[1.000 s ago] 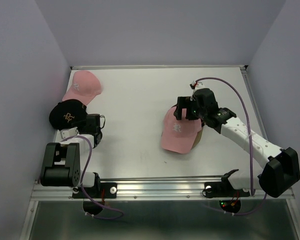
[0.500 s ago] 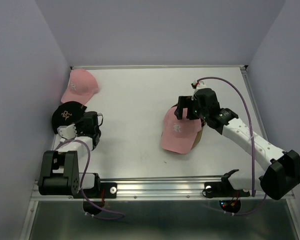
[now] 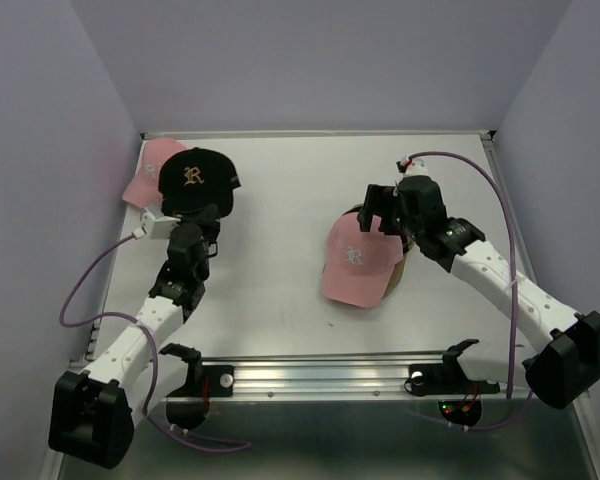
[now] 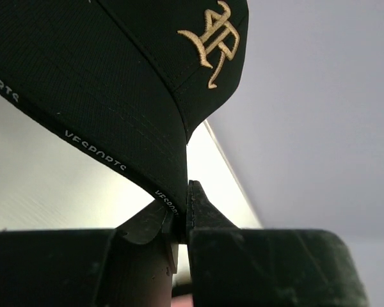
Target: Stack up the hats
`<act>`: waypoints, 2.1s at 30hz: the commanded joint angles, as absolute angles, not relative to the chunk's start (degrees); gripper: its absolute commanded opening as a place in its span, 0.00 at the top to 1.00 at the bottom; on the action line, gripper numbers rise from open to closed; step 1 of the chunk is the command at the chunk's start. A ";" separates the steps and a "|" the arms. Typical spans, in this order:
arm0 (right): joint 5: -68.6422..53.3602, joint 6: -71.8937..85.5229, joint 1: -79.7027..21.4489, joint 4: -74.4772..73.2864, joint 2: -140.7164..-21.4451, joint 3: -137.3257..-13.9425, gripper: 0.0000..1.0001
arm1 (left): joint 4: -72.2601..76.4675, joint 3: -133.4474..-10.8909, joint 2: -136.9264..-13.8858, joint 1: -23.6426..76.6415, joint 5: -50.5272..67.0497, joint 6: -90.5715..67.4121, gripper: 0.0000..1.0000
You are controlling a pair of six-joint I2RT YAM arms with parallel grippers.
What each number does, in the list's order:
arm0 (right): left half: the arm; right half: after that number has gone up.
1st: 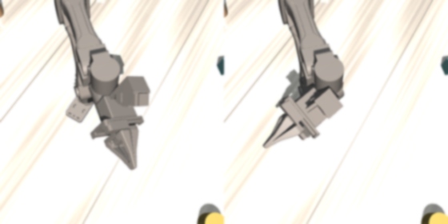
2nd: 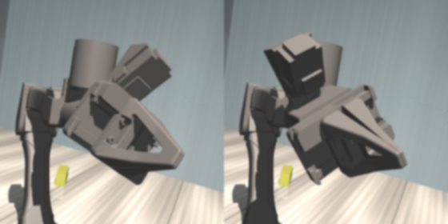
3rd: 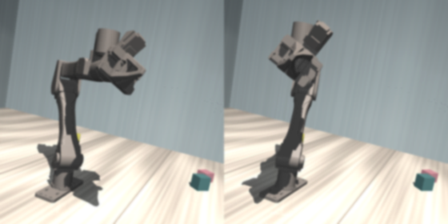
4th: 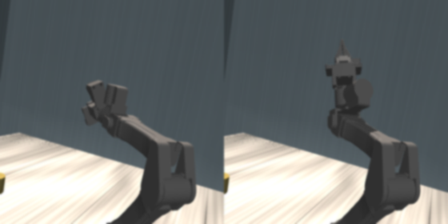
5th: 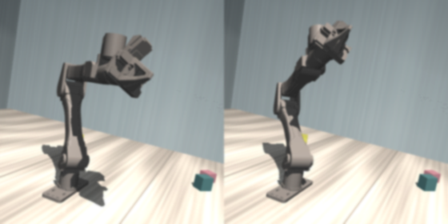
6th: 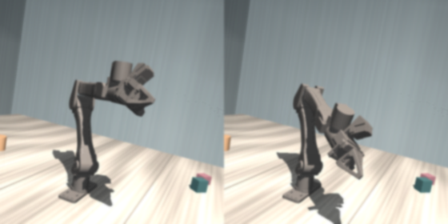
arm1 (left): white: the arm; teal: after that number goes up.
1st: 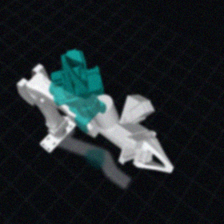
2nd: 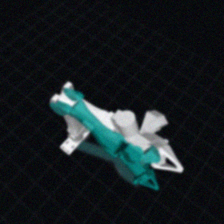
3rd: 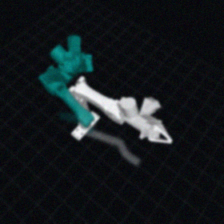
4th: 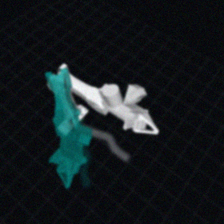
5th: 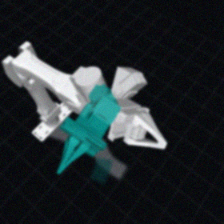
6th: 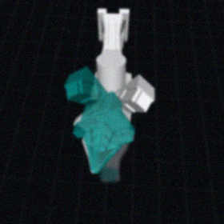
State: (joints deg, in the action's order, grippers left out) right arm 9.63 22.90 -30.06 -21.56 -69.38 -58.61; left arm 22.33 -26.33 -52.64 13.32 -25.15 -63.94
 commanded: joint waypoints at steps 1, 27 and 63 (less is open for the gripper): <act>20.03 28.38 -27.61 -23.02 -67.32 -63.19 0.00 | 26.28 -28.65 -50.89 25.20 -19.16 -59.24 1.00; 17.04 30.76 -20.48 -23.20 -62.23 -58.98 0.00 | 52.82 -18.37 -50.88 54.75 -10.19 -65.74 1.00; 12.40 27.33 -20.48 -22.76 -64.69 -58.36 0.00 | 77.89 -17.04 -84.12 61.08 -8.61 -75.94 0.45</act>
State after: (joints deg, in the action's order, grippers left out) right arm 15.27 29.56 -20.34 -24.86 -64.07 -58.11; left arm 74.89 -16.21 -88.97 59.92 -8.95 -78.06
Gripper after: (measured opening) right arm 0.998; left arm 0.493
